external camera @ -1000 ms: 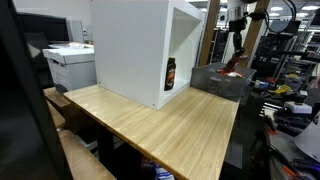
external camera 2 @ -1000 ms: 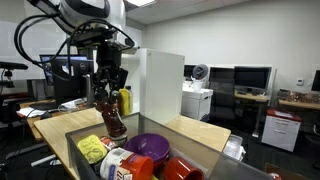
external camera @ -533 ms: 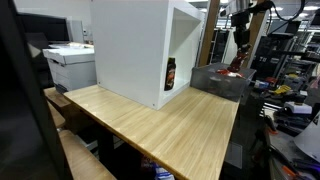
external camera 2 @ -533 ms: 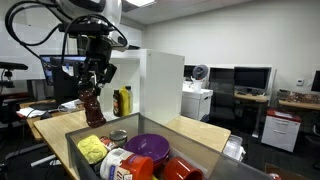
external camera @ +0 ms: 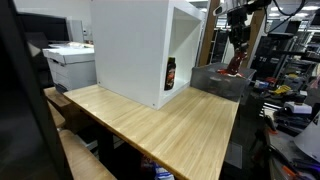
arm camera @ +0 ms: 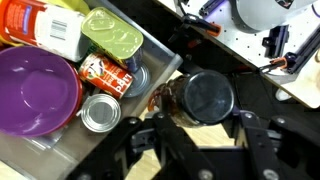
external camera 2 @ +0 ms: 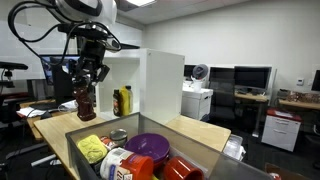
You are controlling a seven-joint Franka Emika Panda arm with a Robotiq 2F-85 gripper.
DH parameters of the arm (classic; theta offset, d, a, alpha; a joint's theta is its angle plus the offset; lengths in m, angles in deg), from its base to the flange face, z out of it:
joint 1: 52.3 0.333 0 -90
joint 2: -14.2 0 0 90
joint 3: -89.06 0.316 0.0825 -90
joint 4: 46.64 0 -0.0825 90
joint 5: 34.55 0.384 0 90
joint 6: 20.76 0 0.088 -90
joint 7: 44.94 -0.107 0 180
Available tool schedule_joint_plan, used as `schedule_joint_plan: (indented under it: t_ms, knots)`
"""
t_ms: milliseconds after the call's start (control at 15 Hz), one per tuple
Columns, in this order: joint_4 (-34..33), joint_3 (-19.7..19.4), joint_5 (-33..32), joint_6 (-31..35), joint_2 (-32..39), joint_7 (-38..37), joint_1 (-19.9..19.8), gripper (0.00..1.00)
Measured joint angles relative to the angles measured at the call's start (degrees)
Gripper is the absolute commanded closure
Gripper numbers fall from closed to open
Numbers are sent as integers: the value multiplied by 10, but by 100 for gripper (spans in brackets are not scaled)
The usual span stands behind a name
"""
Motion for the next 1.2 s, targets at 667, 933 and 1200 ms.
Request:
schedule_joint_plan:
  t_ms: [667, 933, 1200]
  knots:
    - [47, 19, 31, 55, 18, 8, 23, 74]
    - [100, 24, 31, 129, 19, 8, 23, 74]
    - [126, 29, 31, 150, 25, 4, 23, 74]
